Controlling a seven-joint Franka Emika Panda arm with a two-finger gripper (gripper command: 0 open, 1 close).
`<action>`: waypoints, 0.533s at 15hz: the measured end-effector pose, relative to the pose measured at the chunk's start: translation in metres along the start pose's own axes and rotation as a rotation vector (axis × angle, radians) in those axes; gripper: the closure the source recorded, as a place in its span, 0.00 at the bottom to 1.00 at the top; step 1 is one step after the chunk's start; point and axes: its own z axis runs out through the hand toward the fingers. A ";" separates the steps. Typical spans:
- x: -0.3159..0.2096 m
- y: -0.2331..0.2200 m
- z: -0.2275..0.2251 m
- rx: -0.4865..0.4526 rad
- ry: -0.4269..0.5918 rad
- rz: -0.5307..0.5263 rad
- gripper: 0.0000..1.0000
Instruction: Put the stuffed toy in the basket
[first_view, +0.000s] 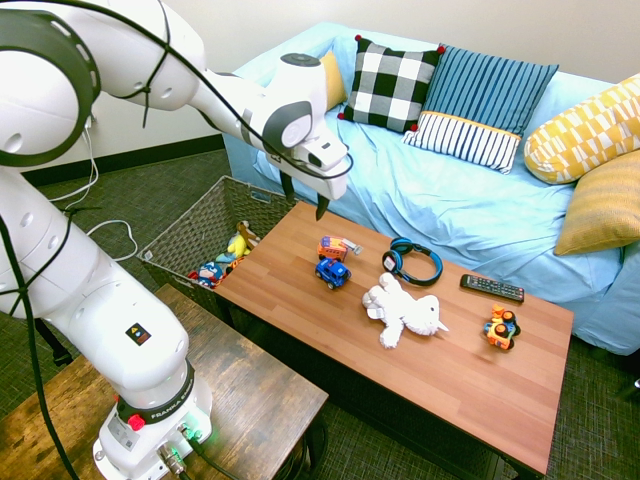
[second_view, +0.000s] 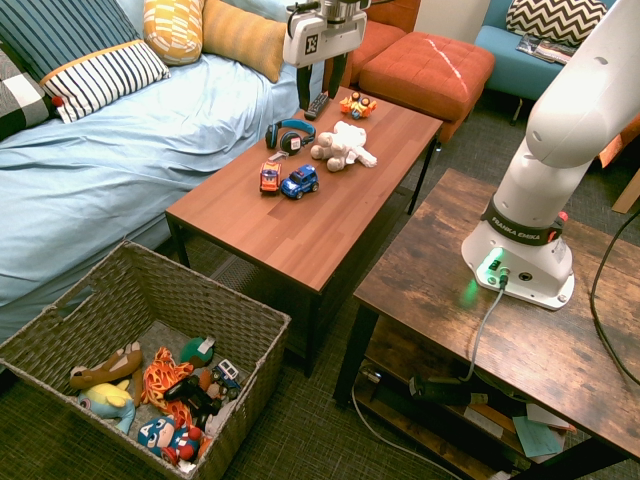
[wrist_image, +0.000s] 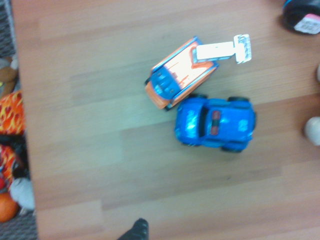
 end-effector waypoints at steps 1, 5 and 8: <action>0.021 0.005 0.005 -0.010 0.012 0.025 0.00; 0.092 0.038 0.039 -0.058 0.044 0.129 0.00; 0.134 0.071 0.081 -0.079 0.035 0.226 0.00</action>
